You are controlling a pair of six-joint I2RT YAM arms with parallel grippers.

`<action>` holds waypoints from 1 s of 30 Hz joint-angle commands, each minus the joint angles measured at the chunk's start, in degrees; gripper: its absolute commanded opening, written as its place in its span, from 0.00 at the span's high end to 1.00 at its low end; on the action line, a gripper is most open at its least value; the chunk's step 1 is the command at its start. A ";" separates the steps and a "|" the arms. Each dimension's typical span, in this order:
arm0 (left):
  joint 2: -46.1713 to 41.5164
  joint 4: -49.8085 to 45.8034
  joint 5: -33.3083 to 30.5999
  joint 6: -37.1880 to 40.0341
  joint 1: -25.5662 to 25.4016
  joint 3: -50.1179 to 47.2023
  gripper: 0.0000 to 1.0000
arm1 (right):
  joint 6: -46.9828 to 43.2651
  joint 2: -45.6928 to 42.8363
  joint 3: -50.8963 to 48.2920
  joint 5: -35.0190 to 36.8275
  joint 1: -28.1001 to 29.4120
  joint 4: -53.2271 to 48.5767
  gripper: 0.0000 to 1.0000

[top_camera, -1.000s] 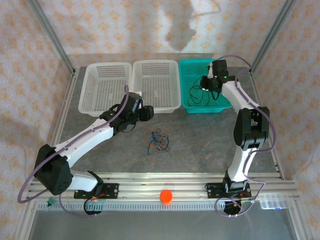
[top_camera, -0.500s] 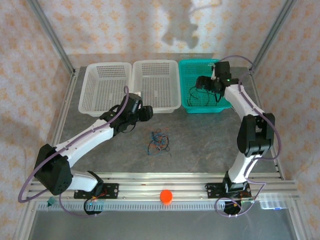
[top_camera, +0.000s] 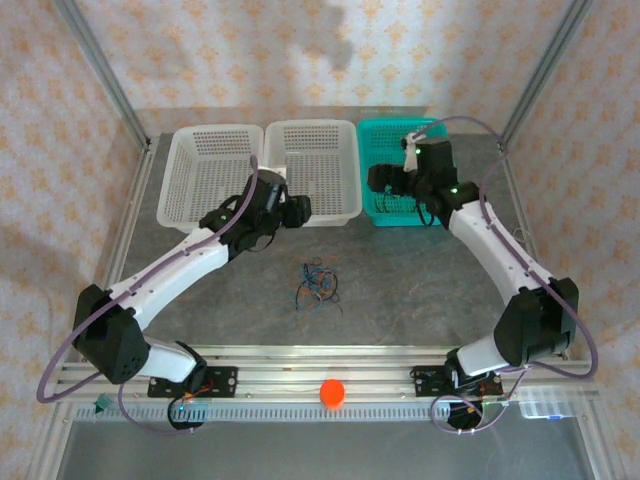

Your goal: Untangle the cables

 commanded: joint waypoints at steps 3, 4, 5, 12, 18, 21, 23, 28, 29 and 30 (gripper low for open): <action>-7.47 -3.72 1.68 -0.65 0.08 -8.15 0.49 | 0.63 -2.70 -3.35 -3.04 6.83 -4.41 0.11; -8.58 -3.64 2.23 -1.01 -0.05 -9.82 0.49 | 1.09 -3.26 -4.25 -3.11 8.24 -4.67 0.13; -9.74 -3.27 2.80 -1.27 -0.05 -11.24 0.49 | 1.22 -3.62 -4.98 -3.69 9.34 -4.92 0.14; -14.67 1.89 5.21 -4.59 -1.75 -20.61 0.38 | -5.12 -4.56 -13.15 -10.83 15.27 -3.34 0.20; -13.98 9.57 5.26 -10.48 -3.97 -26.10 0.30 | -10.41 -4.15 -20.31 -14.34 16.06 6.18 0.21; -12.85 13.31 5.36 -12.72 -4.52 -28.03 0.30 | -12.59 -2.25 -21.42 -13.38 16.62 9.61 0.21; -12.00 15.19 5.53 -13.63 -4.90 -28.59 0.29 | -14.34 -0.90 -21.83 -12.87 16.89 11.36 0.21; -9.33 18.12 5.40 -14.83 -5.50 -29.60 0.28 | -17.46 3.83 -20.97 -13.89 17.02 13.55 0.21; -8.72 18.36 5.40 -14.84 -5.58 -29.53 0.28 | -17.80 4.80 -20.46 -14.59 17.00 13.42 0.21; -8.12 18.49 5.33 -14.92 -5.71 -29.51 0.28 | -18.07 5.56 -19.97 -15.46 16.98 13.54 0.21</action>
